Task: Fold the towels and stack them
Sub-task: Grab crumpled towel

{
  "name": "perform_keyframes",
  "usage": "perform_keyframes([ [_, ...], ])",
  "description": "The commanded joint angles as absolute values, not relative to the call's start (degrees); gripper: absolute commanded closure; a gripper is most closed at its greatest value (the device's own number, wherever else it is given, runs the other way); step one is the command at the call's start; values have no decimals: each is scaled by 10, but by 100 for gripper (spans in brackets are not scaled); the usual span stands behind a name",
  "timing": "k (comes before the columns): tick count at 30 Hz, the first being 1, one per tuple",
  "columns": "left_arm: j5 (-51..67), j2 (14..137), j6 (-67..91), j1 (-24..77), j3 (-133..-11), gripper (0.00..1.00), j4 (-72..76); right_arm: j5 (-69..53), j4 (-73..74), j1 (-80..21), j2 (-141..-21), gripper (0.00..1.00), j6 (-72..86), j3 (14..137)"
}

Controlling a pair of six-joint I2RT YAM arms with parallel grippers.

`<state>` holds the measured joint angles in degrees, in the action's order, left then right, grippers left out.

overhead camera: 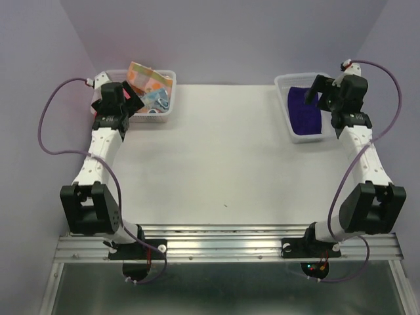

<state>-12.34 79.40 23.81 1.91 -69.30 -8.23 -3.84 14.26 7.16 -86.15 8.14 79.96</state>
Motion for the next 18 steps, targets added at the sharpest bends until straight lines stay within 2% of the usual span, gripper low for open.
perform_keyframes([
  [1,-155,887,279,-52,-806,1,-171,-87,49,75,-815,0,135,723],
  [7,-149,990,295,-112,-899,1,-185,-32,47,75,-754,0,132,668],
  [12,-105,1048,294,-134,-913,1,-139,23,52,75,-704,0,162,617],
  [18,-54,1115,313,-150,-967,3,-123,-60,15,75,-664,0,192,559],
])
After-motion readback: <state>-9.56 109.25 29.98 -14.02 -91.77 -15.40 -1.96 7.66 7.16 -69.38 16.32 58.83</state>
